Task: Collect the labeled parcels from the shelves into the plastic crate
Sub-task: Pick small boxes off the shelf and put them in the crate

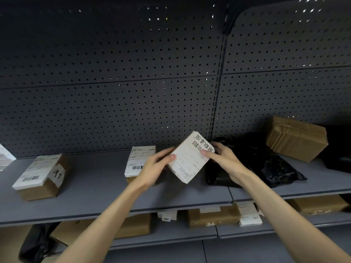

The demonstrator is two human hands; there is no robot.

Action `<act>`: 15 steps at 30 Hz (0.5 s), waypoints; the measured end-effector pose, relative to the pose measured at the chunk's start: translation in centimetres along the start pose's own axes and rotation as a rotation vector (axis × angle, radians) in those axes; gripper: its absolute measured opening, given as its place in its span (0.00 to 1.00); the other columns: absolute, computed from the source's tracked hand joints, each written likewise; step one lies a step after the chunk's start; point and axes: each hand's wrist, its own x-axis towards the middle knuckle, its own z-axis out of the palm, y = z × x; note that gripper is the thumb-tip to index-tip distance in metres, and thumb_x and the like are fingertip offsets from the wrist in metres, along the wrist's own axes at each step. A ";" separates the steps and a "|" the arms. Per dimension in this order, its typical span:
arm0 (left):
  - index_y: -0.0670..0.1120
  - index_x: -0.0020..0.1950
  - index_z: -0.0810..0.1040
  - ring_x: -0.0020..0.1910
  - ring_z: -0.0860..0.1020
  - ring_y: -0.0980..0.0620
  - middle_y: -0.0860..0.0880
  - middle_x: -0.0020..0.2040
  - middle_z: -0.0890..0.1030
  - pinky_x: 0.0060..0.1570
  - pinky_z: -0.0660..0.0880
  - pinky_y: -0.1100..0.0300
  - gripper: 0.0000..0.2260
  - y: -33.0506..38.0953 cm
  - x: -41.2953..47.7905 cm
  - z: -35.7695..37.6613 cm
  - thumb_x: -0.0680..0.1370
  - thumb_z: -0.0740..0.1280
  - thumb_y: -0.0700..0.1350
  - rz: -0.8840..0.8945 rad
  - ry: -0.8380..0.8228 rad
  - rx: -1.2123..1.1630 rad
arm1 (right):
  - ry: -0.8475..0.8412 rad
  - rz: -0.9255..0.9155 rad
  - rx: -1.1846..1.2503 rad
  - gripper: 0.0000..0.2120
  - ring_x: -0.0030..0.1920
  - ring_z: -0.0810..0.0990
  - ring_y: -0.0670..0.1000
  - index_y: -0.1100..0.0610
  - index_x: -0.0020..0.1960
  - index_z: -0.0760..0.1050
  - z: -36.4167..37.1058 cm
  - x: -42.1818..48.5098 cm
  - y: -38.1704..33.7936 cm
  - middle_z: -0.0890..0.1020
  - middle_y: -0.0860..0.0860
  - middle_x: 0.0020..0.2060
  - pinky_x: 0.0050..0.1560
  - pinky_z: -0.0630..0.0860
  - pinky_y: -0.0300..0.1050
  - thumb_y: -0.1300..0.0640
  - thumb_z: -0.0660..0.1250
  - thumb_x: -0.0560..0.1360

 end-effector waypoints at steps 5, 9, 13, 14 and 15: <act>0.50 0.66 0.80 0.61 0.81 0.55 0.53 0.58 0.85 0.61 0.74 0.61 0.14 1.5 0.5 -1.0 0.81 0.68 0.45 0.010 -0.025 -0.026 | -0.251 0.057 -0.024 0.22 0.59 0.81 0.46 0.55 0.64 0.76 -0.7 -0.6 -1.2 0.85 0.47 0.55 0.66 0.74 0.47 0.50 0.75 0.73; 0.51 0.71 0.75 0.59 0.80 0.60 0.53 0.59 0.83 0.54 0.76 0.69 0.18 1.6 0.4 -0.3 0.81 0.68 0.51 0.020 0.071 -0.096 | -0.214 0.069 0.080 0.19 0.57 0.83 0.48 0.57 0.63 0.77 -0.3 -1.0 -1.0 0.86 0.51 0.53 0.61 0.77 0.47 0.51 0.72 0.75; 0.45 0.79 0.65 0.63 0.80 0.52 0.48 0.66 0.81 0.63 0.78 0.50 0.43 0.0 0.3 1.0 0.71 0.76 0.63 -0.097 0.122 -0.372 | -0.043 0.076 0.265 0.22 0.57 0.83 0.51 0.56 0.65 0.75 0.3 -0.7 0.0 0.86 0.51 0.53 0.62 0.78 0.54 0.50 0.73 0.74; 0.44 0.79 0.63 0.63 0.80 0.52 0.46 0.66 0.80 0.63 0.78 0.49 0.46 -0.2 0.0 1.6 0.69 0.77 0.64 -0.127 0.122 -0.399 | -0.018 0.076 0.314 0.22 0.56 0.84 0.52 0.56 0.65 0.75 0.5 -0.8 0.2 0.86 0.51 0.53 0.62 0.78 0.55 0.51 0.73 0.74; 0.43 0.79 0.62 0.62 0.80 0.51 0.45 0.67 0.79 0.63 0.78 0.49 0.47 -0.5 -0.2 2.2 0.68 0.76 0.63 -0.154 0.115 -0.406 | 0.002 0.075 0.355 0.22 0.55 0.84 0.53 0.56 0.65 0.74 0.8 -0.8 0.2 0.86 0.51 0.54 0.62 0.78 0.56 0.51 0.73 0.74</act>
